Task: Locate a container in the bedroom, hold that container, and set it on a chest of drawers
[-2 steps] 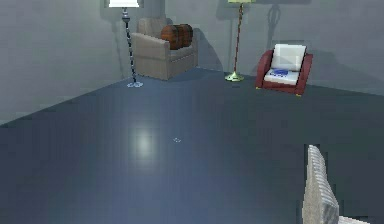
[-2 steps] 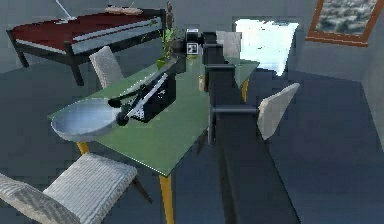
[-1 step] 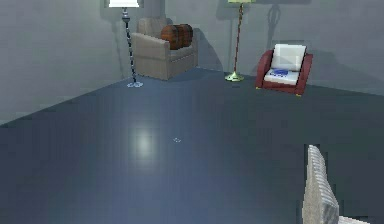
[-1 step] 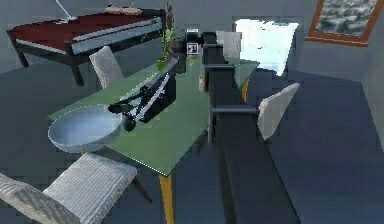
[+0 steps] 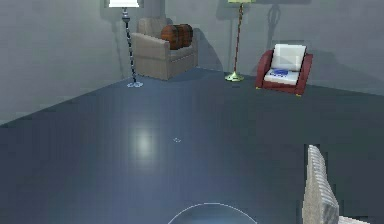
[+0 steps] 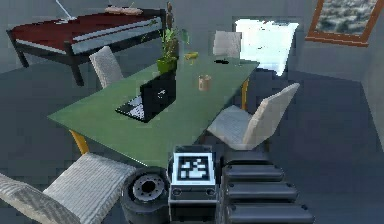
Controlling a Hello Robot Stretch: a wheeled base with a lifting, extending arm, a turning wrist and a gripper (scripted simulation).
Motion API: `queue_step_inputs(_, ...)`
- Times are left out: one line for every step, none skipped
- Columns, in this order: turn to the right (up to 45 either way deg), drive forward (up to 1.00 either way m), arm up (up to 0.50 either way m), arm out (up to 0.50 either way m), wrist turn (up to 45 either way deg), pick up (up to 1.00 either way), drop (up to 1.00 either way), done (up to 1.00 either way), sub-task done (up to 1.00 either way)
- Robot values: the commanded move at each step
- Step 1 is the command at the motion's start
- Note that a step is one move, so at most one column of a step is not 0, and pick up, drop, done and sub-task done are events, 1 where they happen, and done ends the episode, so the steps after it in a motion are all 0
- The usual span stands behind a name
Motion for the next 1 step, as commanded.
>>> queue_step_inputs(45.0, 0.0, 0.0, 0.0, 0.0, 0.0, 0.0, 0.0, 0.0)
